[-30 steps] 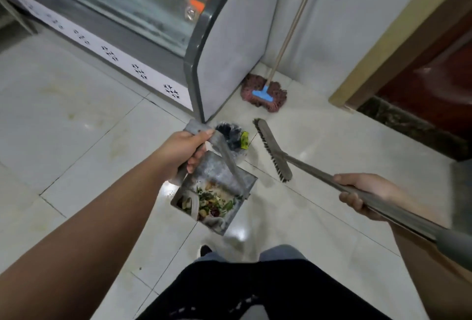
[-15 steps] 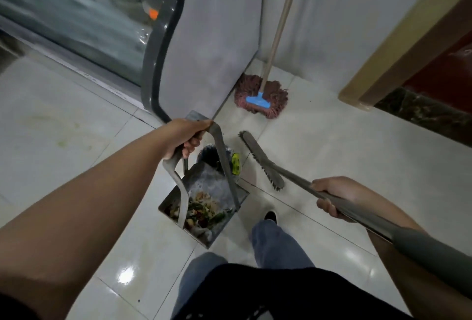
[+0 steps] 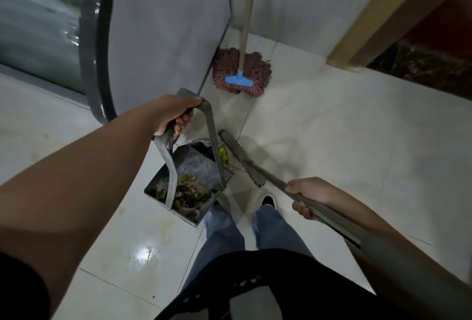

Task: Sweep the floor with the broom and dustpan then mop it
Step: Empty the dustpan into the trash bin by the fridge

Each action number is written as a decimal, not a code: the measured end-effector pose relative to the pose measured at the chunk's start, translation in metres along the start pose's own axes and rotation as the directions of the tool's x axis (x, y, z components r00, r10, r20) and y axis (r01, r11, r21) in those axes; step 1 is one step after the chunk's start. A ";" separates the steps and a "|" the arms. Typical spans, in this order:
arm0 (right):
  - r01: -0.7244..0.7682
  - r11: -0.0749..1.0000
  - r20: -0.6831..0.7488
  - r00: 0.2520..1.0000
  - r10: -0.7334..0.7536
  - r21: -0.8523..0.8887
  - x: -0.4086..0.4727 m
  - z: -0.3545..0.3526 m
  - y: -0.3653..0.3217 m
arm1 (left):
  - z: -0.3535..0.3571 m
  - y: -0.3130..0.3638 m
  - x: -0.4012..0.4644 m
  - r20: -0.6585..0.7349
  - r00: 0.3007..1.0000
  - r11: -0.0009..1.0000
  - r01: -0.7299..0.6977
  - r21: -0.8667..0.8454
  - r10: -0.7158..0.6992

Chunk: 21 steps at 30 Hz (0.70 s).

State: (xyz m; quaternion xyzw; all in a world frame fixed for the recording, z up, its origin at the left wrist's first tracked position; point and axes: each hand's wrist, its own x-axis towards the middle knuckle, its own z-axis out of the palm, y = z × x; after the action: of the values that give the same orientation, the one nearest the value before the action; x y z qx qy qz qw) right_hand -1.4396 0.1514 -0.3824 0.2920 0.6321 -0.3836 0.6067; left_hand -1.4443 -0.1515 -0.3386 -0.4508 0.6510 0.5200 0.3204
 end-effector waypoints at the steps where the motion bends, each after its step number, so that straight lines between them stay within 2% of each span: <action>1: -0.001 1.000 0.009 1.000 0.001 0.005 0.002 0.003 0.000 | 0.000 0.003 0.006 0.004 1.000 1.000 0.003 0.021 -0.003; 6: -0.058 0.997 0.063 0.996 0.055 0.044 0.004 0.014 -0.005 | -0.003 0.015 0.024 0.051 0.999 0.998 0.004 0.063 -0.008; 12: -0.160 0.965 0.163 0.978 0.127 0.209 -0.006 0.019 -0.009 | -0.003 0.025 0.028 0.081 0.997 0.995 0.011 0.095 -0.019; 17: -0.242 0.938 0.231 0.955 0.185 0.249 -0.013 0.022 -0.016 | 0.005 0.027 0.029 0.094 0.996 0.993 0.002 0.120 -0.013; 21: -0.245 0.936 0.266 0.948 0.176 0.253 -0.019 0.016 -0.017 | 0.008 0.029 0.030 0.123 0.992 0.992 -0.012 0.126 -0.004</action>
State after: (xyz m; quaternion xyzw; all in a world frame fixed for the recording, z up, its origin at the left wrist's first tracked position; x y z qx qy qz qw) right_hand -1.4433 0.1308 -0.3608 0.3936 0.4577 -0.4347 0.6683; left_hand -1.4829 -0.1504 -0.3561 -0.3953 0.6627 0.5050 0.3867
